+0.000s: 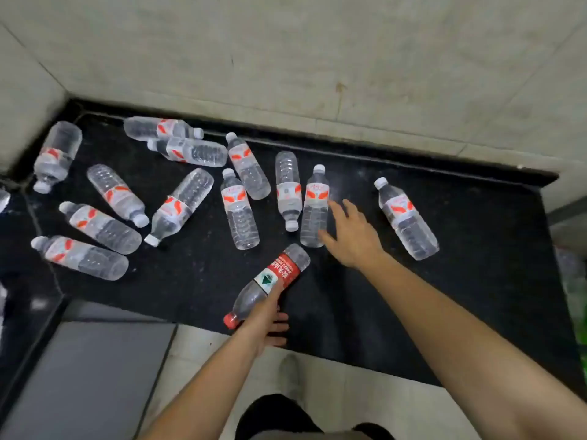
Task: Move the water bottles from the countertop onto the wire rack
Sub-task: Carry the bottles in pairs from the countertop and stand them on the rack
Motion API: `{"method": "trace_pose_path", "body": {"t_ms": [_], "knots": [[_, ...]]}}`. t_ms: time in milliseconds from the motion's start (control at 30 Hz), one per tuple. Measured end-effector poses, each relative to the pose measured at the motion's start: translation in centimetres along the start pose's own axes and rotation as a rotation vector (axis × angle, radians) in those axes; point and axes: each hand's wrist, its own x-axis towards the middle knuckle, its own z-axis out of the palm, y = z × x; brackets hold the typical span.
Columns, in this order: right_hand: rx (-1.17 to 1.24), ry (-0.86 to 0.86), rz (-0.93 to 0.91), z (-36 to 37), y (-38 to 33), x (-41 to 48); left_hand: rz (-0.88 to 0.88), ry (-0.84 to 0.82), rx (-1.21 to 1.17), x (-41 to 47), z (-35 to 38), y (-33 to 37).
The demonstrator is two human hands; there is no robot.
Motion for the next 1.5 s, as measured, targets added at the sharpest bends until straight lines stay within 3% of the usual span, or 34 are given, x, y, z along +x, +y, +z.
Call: {"method": "trace_pose_path", "body": {"t_ms": [167,333,500,633,800,967,1133,1333,1500], "knots": [[0.285,-0.046,0.224,4.2,-1.7,4.7,-0.337,-0.11,-0.597,3.5,1.7,3.1],[0.398,-0.026,0.304,6.4,-1.4,7.6,-0.313,0.059,-0.731,5.9,4.1,5.7],[0.506,-0.003,0.334,6.2,0.6,7.3,-0.231,0.148,-0.598,7.8,3.8,8.0],[0.349,-0.08,0.308,5.3,2.8,5.0,-0.181,0.158,-0.464,8.5,3.6,9.5],[0.242,-0.169,0.286,4.7,6.3,0.3,-0.106,0.149,-0.463,8.1,4.0,9.4],[0.128,-0.296,0.282,4.5,12.2,-6.1,-0.045,0.135,-0.304,6.4,5.2,5.3],[0.046,-0.28,0.191,4.6,19.4,-13.2,-0.063,0.127,-0.157,3.9,10.5,-3.2],[0.188,-0.317,0.222,3.1,26.3,-18.0,0.08,0.213,-0.07,-1.0,20.9,-9.9],[0.523,-0.207,0.381,-0.6,32.4,-24.4,0.414,0.166,0.182,-5.9,28.4,-11.2]]}}
